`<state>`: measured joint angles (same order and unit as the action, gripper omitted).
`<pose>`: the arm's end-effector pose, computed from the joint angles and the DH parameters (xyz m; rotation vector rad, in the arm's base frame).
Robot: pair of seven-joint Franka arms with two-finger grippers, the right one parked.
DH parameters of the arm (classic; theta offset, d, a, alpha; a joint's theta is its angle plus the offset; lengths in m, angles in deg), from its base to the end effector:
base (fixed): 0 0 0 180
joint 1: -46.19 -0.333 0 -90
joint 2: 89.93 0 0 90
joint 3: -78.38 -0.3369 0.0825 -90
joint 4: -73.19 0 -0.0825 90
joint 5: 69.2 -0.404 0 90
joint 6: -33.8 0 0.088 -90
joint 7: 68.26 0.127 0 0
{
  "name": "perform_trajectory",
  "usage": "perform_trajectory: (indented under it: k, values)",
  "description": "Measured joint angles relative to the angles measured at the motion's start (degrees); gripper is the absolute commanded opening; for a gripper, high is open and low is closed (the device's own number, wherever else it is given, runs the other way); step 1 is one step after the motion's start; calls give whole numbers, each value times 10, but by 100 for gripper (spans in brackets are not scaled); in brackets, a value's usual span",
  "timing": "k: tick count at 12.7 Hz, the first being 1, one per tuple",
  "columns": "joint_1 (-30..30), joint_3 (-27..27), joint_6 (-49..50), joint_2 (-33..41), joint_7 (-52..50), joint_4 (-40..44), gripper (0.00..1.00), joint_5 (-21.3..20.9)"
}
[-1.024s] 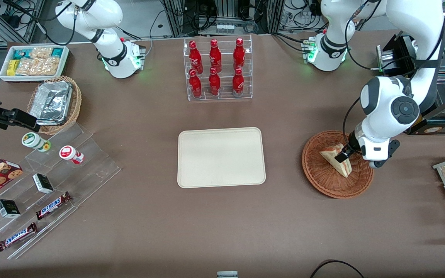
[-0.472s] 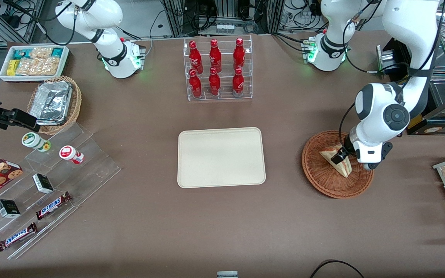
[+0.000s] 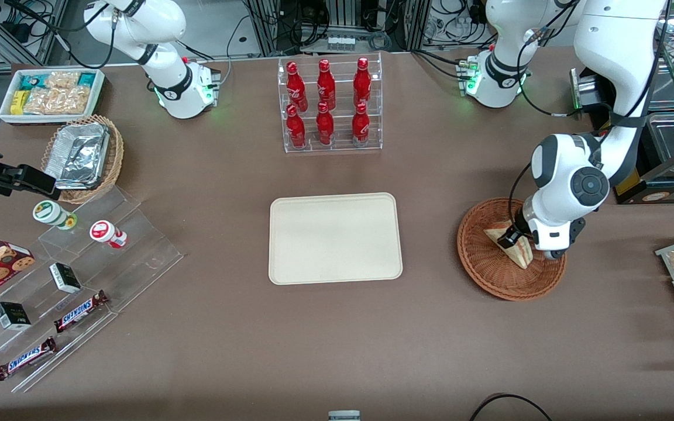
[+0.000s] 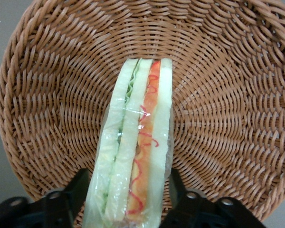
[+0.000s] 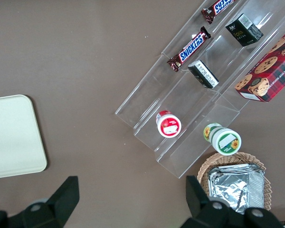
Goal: Place sandwich from basket to tray
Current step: 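Lower the open left gripper around the wrapped sandwich and close it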
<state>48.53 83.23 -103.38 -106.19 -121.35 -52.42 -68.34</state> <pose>0.5608 -0.0715 0.2333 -2.8710 -1.2392 0.1359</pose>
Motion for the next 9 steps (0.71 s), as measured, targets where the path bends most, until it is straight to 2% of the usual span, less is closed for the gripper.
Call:
perform_trajectory:
  k: [5, 9]
  values:
    - [1, 0, 46, 23, 0, 7, 0, 0]
    - [3, 8, 130, 57, 26, 47, 0, 0]
